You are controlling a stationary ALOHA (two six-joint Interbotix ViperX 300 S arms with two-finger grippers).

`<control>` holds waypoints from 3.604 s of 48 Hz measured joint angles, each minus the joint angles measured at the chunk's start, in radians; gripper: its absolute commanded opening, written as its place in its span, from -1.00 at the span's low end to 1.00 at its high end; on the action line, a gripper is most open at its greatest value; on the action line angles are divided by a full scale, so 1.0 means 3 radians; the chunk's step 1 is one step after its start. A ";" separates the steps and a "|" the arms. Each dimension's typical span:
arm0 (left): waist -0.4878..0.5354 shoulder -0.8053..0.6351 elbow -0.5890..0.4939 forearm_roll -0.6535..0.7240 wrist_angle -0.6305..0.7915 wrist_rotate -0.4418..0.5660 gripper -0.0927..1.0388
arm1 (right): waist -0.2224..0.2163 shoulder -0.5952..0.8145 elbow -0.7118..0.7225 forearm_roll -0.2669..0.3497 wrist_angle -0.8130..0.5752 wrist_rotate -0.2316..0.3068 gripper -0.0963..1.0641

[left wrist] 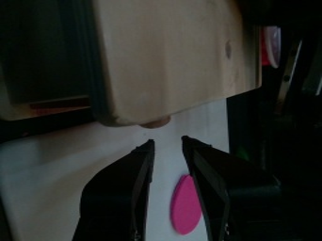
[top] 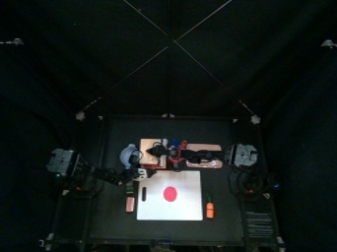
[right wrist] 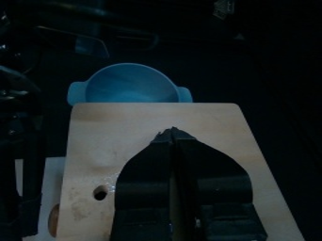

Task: Get the cutter from the drawer then cut the dough then place the extra dough in the bowl
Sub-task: Open the drawer

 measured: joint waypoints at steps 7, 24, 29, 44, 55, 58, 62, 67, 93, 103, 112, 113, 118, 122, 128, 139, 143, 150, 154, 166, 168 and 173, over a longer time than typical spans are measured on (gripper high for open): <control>0.0020 -0.0046 0.0005 0.0015 -0.0015 -0.0005 0.39 | 0.0005 0.0000 -0.0005 0.0000 0.0020 0.0000 -0.80; 0.0051 -0.0066 0.0020 0.0225 0.0189 -0.0020 0.35 | 0.0015 0.0000 -0.0046 0.0000 0.0077 -0.0005 -0.80; 0.0056 -0.0072 0.0020 0.0153 0.0179 -0.0026 0.38 | 0.0020 0.0000 -0.0061 0.0000 0.0092 -0.0005 -0.80; 0.0056 -0.0072 0.0020 -0.0046 0.0056 -0.0031 0.58 | 0.0026 0.0005 -0.0082 -0.0015 0.0159 -0.0005 -0.80; 0.0092 -0.0061 0.0020 -0.0092 0.0056 -0.0031 0.61 | 0.0031 0.0010 -0.0087 -0.0020 0.0164 -0.0005 -0.80; 0.0112 -0.0031 0.0020 -0.0138 0.0056 -0.0031 0.61 | 0.0031 0.0010 -0.0087 -0.0020 0.0169 -0.0005 -0.80; 0.0159 0.0031 0.0020 -0.0199 0.0056 -0.0031 0.60 | 0.0031 0.0010 -0.0092 -0.0015 0.0169 -0.0005 -0.80; 0.0205 0.0107 -0.0010 -0.0205 0.0051 -0.0020 0.59 | 0.0031 0.0015 -0.0092 -0.0015 0.0169 -0.0005 -0.80; 0.0210 0.0205 -0.0082 -0.0261 -0.0148 -0.0005 0.58 | 0.0036 0.0036 -0.0102 -0.0015 0.0184 -0.0005 -0.80; 0.0189 0.0230 -0.0087 -0.0276 -0.0164 -0.0010 0.47 | 0.0041 0.0031 -0.0102 -0.0015 0.0189 0.0000 -0.80; 0.0148 0.0240 -0.0102 -0.0291 -0.0184 -0.0010 0.19 | 0.0046 0.0041 -0.0102 -0.0010 0.0189 0.0005 -0.80; 0.0143 0.0240 -0.0102 -0.0297 -0.0189 -0.0010 0.17 | 0.0046 0.0041 -0.0102 -0.0015 0.0189 0.0005 -0.80; 0.0082 0.0240 -0.0102 -0.0307 -0.0194 -0.0015 0.11 | 0.0046 0.0051 -0.0107 -0.0010 0.0189 0.0005 -0.80; 0.0031 0.0245 -0.0102 -0.0312 -0.0199 -0.0015 0.10 | 0.0046 0.0051 -0.0112 -0.0010 0.0205 0.0005 -0.80; -0.0092 0.0240 -0.0097 -0.0373 -0.0205 -0.0020 0.10 | 0.0051 0.0051 -0.0118 -0.0005 0.0225 0.0005 -0.80; -0.0358 0.0240 -0.0102 -0.0527 -0.0215 -0.0020 0.10 | 0.0051 0.0051 -0.0123 -0.0005 0.0240 0.0005 -0.80; -0.0424 0.0240 -0.0102 -0.0568 -0.0215 -0.0020 0.10 | 0.0051 0.0046 -0.0123 -0.0005 0.0240 0.0005 -0.80; -0.0532 0.0235 -0.0107 -0.0644 -0.0215 -0.0015 0.10 | 0.0051 0.0051 -0.0128 -0.0005 0.0245 0.0005 -0.80; -0.0583 0.0240 -0.0118 -0.0665 -0.0215 -0.0015 0.10 | 0.0051 0.0056 -0.0128 -0.0005 0.0245 0.0005 -0.80; -0.0741 0.0240 -0.0179 -0.0716 -0.0210 -0.0015 0.10 | 0.0051 0.0056 -0.0143 -0.0005 0.0276 0.0000 -0.80; -0.0757 0.0240 -0.0184 -0.0721 -0.0205 -0.0015 0.10 | 0.0051 0.0056 -0.0143 -0.0005 0.0281 0.0000 -0.80; -0.0777 0.0245 -0.0189 -0.0736 -0.0210 -0.0015 0.10 | 0.0051 0.0056 -0.0153 -0.0005 0.0297 0.0005 -0.80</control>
